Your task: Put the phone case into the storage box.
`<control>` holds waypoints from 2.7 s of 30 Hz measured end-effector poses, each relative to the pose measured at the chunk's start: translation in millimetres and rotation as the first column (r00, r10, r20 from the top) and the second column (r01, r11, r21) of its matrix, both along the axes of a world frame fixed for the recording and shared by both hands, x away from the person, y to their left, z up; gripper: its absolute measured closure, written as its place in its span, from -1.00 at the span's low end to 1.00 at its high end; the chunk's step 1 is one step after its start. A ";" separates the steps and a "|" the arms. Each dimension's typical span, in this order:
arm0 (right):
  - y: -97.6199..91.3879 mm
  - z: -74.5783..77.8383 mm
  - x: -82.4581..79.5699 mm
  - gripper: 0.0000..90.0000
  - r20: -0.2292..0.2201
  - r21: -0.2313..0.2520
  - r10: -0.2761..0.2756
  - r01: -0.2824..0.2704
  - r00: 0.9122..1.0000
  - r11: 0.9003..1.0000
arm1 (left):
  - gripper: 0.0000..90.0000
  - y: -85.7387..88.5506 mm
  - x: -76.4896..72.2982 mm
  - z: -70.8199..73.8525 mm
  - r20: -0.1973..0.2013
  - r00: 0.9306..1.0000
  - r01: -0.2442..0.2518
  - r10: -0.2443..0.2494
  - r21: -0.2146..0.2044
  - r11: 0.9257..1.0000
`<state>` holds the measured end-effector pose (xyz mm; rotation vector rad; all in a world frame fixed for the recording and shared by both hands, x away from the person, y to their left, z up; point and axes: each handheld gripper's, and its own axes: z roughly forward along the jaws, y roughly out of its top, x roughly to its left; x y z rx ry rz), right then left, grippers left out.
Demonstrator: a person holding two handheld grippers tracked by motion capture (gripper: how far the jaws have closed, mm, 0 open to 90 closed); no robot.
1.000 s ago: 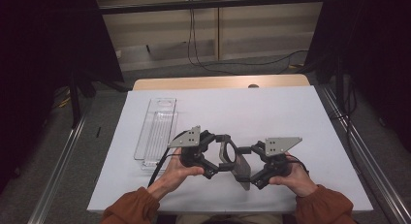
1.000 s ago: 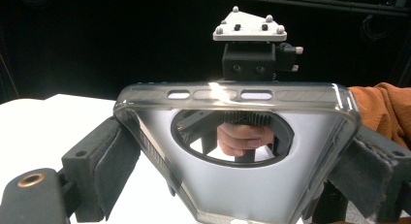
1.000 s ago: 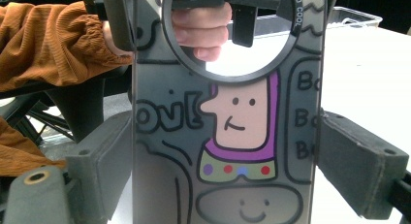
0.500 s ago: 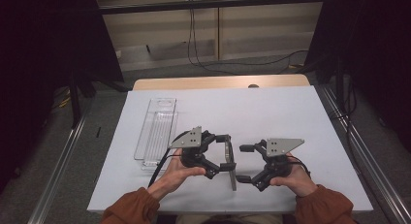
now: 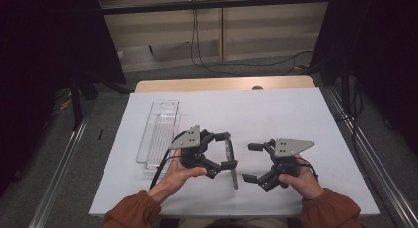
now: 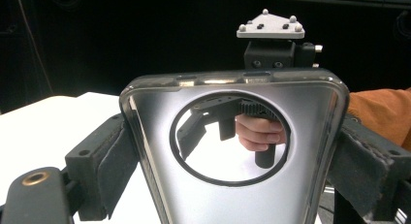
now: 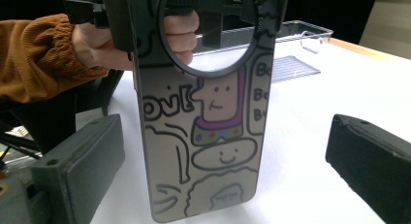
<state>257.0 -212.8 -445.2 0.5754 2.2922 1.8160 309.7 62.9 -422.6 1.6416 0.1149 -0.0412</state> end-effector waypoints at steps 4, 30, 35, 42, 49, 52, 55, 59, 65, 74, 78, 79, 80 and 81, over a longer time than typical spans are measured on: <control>-2.3 0.5 0.7 -1.00 -0.006 0.001 -0.019 0.019 1.000 1.000 | -0.74 3.1 0.8 2.0 0.003 1.000 -0.017 0.017 0.002 1.000; -27.9 2.0 -1.4 -0.98 -0.006 -0.002 -0.178 0.178 0.984 0.984 | -0.74 19.8 1.5 12.8 -0.013 0.970 -0.241 0.242 0.048 0.969; -32.8 0.2 -5.0 -0.98 0.000 -0.006 -0.221 0.221 0.975 0.975 | -0.74 23.2 2.1 14.7 -0.013 0.965 -0.261 0.263 0.063 0.963; -44.9 -4.7 -12.8 -0.99 0.018 -0.003 -0.303 0.303 0.953 0.953 | -0.74 26.1 1.3 16.8 0.013 0.947 -0.321 0.321 0.066 0.945; -58.1 -9.2 -20.7 -1.00 0.025 0.000 -0.411 0.411 0.911 0.912 | -0.74 31.5 3.2 18.4 -0.005 0.937 -0.348 0.349 0.066 0.935; -64.2 -11.6 -24.0 -1.00 0.028 0.009 -0.436 0.436 0.899 0.900 | -0.74 34.5 4.4 19.5 -0.008 0.930 -0.367 0.368 0.061 0.928; -68.8 -13.4 -27.5 -1.00 0.019 0.024 -0.477 0.476 0.879 0.879 | -0.74 37.7 5.0 20.6 -0.012 0.920 -0.389 0.391 0.059 0.919; -73.1 -14.1 -31.5 -1.00 0.031 0.035 -0.504 0.503 0.863 0.863 | -0.74 41.4 6.0 21.9 -0.015 0.917 -0.398 0.399 0.051 0.916; -79.0 -15.0 -37.3 -1.00 0.032 0.035 -0.533 0.532 0.845 0.846 | -0.74 45.4 6.4 23.2 -0.022 0.907 -0.418 0.420 0.052 0.907; -89.3 -16.2 -47.0 -1.00 0.045 0.031 -0.616 0.615 0.787 0.788 | -0.74 54.4 7.8 27.6 -0.032 0.887 -0.459 0.460 0.042 0.887; -93.9 -15.1 -51.8 -1.00 0.055 0.035 -0.644 0.643 0.763 0.765 | -0.74 58.3 9.5 29.7 -0.029 0.884 -0.465 0.466 0.051 0.884; -95.4 -15.2 -52.9 -1.00 0.057 0.031 -0.650 0.649 0.758 0.760 | -0.74 58.1 9.6 30.1 -0.044 0.880 -0.471 0.472 0.039 0.881; -96.6 -15.9 -53.8 -1.00 0.063 0.024 -0.657 0.657 0.751 0.753 | -0.74 59.0 9.9 30.7 -0.041 0.880 -0.472 0.473 0.039 0.881; -98.3 -16.8 -54.7 -1.00 0.067 0.018 -0.659 0.659 0.749 0.752 | -0.74 59.3 9.7 31.4 -0.049 0.876 -0.478 0.479 0.033 0.878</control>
